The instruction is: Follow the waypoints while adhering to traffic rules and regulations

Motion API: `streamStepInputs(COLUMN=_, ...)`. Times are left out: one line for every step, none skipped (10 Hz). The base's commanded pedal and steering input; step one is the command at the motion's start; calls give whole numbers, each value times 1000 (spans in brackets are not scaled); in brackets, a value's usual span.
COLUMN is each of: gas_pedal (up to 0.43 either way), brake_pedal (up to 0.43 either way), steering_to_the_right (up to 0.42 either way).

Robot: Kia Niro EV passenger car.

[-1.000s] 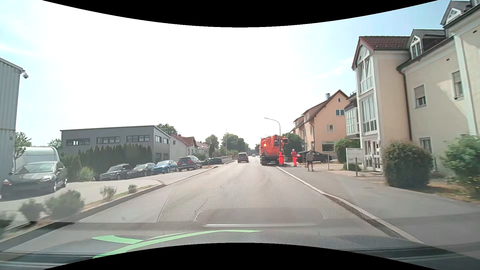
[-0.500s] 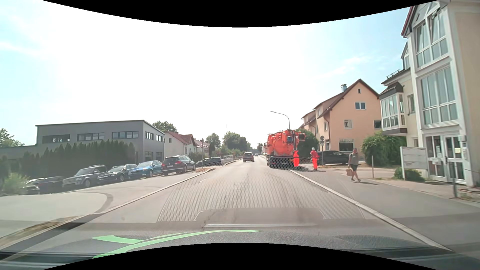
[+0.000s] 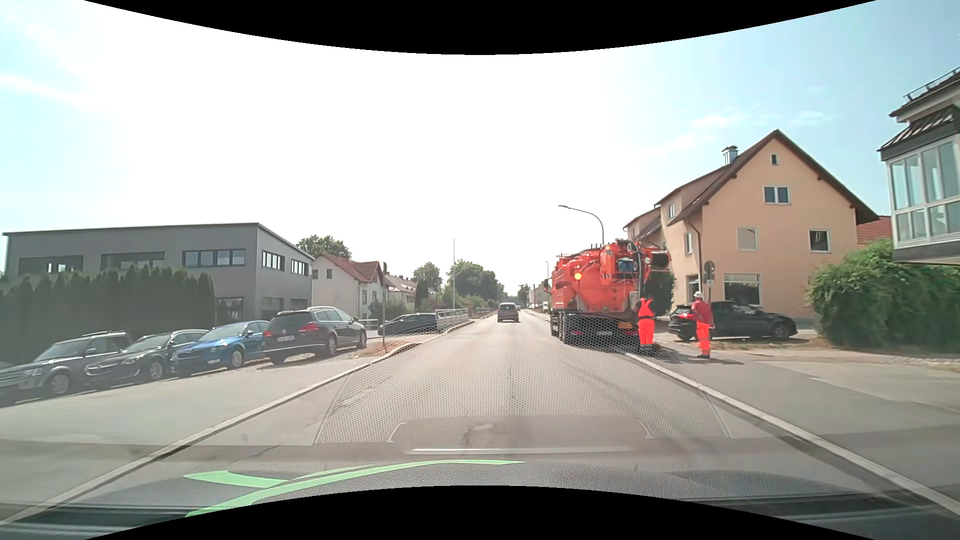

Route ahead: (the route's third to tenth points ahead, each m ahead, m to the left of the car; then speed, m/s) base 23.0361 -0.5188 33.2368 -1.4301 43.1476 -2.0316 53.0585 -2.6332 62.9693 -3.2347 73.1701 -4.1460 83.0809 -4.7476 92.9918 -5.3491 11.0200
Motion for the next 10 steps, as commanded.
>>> streamStepInputs(gas_pedal=87, brake_pedal=0, steering_to_the_right=3)
streamStepInputs(gas_pedal=87, brake_pedal=0, steering_to_the_right=8)
streamStepInputs(gas_pedal=87, brake_pedal=0, steering_to_the_right=13)
streamStepInputs(gas_pedal=87, brake_pedal=0, steering_to_the_right=16)
streamStepInputs(gas_pedal=87, brake_pedal=0, steering_to_the_right=17)
streamStepInputs(gas_pedal=87, brake_pedal=0, steering_to_the_right=18)
streamStepInputs(gas_pedal=87, brake_pedal=0, steering_to_the_right=18)
streamStepInputs(gas_pedal=87, brake_pedal=0, steering_to_the_right=18)
streamStepInputs(gas_pedal=79, brake_pedal=0, steering_to_the_right=20)
streamStepInputs(gas_pedal=79, brake_pedal=0, steering_to_the_right=21)
